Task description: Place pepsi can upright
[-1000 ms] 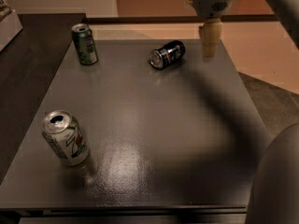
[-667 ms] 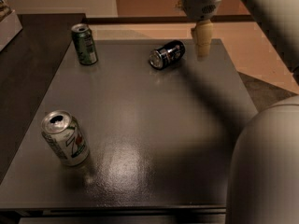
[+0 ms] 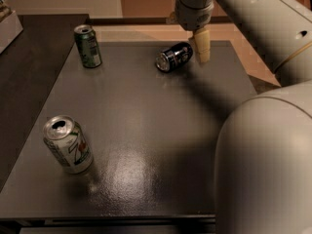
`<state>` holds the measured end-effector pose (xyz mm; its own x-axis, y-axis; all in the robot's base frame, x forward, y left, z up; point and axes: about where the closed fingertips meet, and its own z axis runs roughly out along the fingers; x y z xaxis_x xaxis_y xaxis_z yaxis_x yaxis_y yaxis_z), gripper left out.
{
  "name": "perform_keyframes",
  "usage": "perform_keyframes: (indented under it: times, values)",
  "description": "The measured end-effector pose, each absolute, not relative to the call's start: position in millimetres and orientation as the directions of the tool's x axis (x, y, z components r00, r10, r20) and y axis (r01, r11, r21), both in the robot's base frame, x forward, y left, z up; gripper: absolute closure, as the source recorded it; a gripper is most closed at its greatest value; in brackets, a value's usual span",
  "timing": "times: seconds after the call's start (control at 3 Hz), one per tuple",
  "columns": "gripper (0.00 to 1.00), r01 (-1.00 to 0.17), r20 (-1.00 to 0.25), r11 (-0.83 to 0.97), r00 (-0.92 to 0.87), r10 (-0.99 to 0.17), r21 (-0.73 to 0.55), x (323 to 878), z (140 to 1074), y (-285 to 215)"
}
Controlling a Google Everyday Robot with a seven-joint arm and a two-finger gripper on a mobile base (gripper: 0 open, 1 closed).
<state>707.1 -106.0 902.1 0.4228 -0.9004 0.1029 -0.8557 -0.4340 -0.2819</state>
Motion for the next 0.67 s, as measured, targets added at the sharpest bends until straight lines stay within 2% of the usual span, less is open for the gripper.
perform_keyframes:
  times: [0.67]
  values:
    - [0.0,-0.806,0.146,-0.559,0.539,-0.829,-0.195,717,873,-89]
